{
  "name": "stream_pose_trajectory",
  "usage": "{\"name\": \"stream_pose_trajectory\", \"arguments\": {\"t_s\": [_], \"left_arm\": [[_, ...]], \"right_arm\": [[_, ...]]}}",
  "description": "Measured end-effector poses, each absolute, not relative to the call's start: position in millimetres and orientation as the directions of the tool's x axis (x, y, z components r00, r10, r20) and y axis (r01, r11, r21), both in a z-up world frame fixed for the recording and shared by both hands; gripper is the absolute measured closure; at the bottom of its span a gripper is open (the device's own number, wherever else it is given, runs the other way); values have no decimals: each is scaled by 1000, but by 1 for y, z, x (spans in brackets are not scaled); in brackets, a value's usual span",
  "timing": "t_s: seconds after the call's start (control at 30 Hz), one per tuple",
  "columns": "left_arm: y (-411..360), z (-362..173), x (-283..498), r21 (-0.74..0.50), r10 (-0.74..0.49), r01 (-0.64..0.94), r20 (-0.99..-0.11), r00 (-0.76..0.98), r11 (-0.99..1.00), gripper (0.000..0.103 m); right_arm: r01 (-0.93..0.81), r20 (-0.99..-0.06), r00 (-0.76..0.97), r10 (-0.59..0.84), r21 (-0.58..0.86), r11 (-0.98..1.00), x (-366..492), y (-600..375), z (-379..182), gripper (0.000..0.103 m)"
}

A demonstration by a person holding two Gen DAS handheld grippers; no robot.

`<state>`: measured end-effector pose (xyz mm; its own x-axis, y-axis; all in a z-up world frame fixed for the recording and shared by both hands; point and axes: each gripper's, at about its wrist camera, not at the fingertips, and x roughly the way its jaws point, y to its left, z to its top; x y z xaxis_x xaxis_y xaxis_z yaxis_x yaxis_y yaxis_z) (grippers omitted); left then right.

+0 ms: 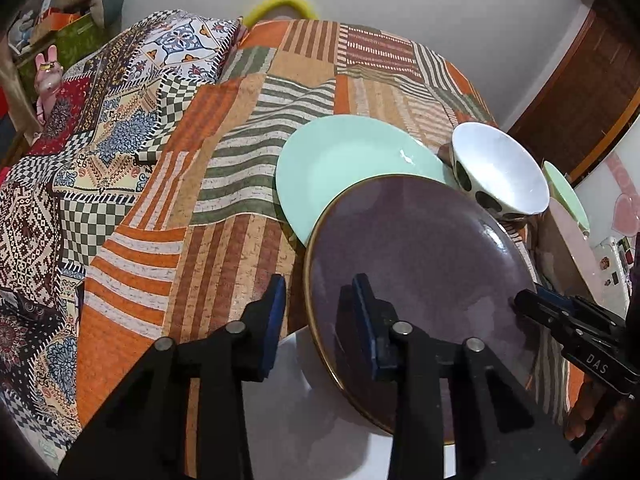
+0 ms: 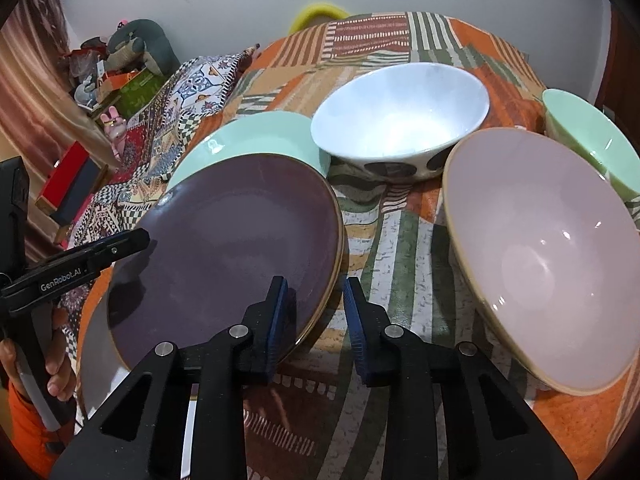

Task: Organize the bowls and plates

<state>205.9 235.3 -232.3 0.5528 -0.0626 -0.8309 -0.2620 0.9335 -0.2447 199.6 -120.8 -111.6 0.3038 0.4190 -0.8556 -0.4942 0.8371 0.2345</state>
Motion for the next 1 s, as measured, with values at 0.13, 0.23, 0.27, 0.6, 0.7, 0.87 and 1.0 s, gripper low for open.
{"name": "stream_pose_trajectory", "arguments": {"t_s": [0.13, 0.23, 0.27, 0.6, 0.7, 0.87, 1.0], "left_arm": [[236, -235, 209, -252, -73, -256, -831, 552, 933, 77], [233, -235, 211, -244, -71, -245, -829, 555, 938, 81], [233, -235, 211, -238, -66, -244, -829, 556, 940, 81], [229, -229, 206, -216, -50, -238, -831, 555, 947, 82], [229, -229, 202, -226, -59, -239, -831, 554, 944, 82], [229, -222, 191, -245, -64, -247, -819, 571, 938, 82], [227, -211, 182, -247, -53, -250, -804, 592, 936, 82]], "right_arm": [[-492, -857, 291, 425, 247, 835, 203, -118, -114, 79], [-485, -856, 279, 435, 265, 833, 205, -117, -116, 79], [-484, -856, 279, 436, 267, 834, 206, -117, -117, 79], [-479, -851, 289, 438, 268, 836, 204, -117, -115, 80], [-477, -849, 286, 443, 275, 835, 203, -118, -113, 80], [-490, -836, 299, 460, 279, 826, 198, -120, -106, 80], [-503, -824, 316, 469, 274, 820, 193, -122, -97, 81]]}}
